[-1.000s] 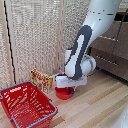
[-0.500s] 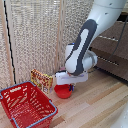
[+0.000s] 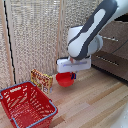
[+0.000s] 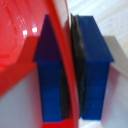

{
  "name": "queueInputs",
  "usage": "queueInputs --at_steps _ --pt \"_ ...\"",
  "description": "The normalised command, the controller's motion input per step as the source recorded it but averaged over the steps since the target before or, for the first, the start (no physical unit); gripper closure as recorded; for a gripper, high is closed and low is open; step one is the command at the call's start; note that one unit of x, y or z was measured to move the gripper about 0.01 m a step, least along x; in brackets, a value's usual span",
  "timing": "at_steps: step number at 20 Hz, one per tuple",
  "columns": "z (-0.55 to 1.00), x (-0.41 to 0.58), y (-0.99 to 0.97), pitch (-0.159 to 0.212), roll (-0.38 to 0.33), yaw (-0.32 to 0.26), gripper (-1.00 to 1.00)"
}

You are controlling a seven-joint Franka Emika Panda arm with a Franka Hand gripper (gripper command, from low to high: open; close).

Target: Transport the gripper mindfully toward the orange-red bowl and clasp it to elevate with ease. Ensure your robot's arm aligns efficiently with the top drawer's opening. Carefully slide the orange-red bowl into the designated spot with precision. After confirmation, withdraw the gripper gently. Close the drawer smoothly by transitioning the gripper to its handle.

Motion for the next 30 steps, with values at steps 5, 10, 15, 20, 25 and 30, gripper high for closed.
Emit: queueInputs --at_steps 5,10,15,20,25,30 --pt "0.75 0.306 -0.06 0.026 0.000 0.000 1.00" --pt "0.77 0.337 -0.05 0.024 0.000 0.000 1.00" --pt "0.68 0.543 -0.17 0.087 0.000 -0.003 1.00" --pt "0.78 0.556 -0.14 0.072 0.000 -0.040 1.00" --pt "0.97 0.454 -0.06 0.037 0.000 -0.078 1.00" --pt "1.00 0.383 -0.10 0.008 0.000 -0.099 1.00"
